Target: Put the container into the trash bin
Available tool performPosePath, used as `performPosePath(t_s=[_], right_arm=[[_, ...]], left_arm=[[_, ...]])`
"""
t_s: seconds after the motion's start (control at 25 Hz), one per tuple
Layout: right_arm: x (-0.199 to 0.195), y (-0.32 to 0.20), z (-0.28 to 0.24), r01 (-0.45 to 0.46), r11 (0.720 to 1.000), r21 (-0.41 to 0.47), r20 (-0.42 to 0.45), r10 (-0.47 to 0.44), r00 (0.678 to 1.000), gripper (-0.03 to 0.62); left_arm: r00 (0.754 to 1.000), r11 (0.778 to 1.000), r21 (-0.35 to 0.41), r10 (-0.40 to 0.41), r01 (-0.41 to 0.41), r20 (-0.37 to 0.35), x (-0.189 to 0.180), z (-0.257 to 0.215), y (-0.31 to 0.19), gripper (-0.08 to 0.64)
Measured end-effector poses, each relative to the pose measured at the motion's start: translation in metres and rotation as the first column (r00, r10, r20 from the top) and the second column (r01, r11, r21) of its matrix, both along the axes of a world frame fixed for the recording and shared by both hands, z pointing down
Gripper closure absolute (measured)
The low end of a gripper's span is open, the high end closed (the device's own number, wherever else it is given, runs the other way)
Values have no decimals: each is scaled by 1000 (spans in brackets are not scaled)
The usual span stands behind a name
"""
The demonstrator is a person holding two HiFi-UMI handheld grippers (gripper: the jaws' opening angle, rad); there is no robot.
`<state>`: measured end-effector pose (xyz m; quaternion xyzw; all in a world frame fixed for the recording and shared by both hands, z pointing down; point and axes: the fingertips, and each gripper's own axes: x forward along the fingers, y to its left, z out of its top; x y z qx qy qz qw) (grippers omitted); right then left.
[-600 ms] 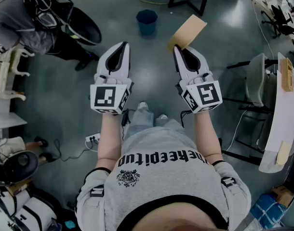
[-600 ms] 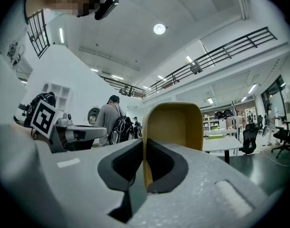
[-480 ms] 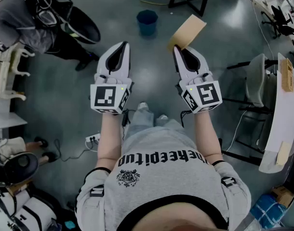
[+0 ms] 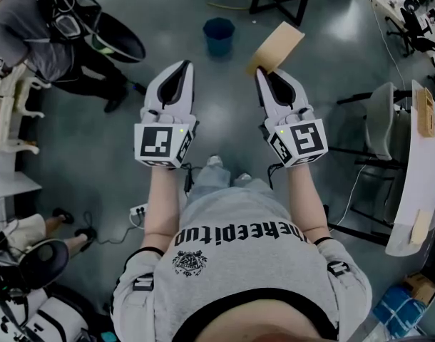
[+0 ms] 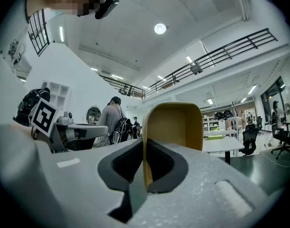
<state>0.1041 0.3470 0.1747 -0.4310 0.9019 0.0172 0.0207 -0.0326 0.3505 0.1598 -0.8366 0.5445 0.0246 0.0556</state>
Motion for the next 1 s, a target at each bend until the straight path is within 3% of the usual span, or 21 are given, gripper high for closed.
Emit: performPosePath(t_s=[0.52, 1.0], right_arm=[[-30, -42, 1, -42, 999, 4, 57, 42, 997, 571], [-31, -87, 11, -29, 999, -21, 57, 30, 998, 571]], left_arm=[[999, 999, 41, 30, -30, 13, -33, -1, -45, 540], [1000, 1000, 19, 13, -13, 2, -36, 8, -89, 541]])
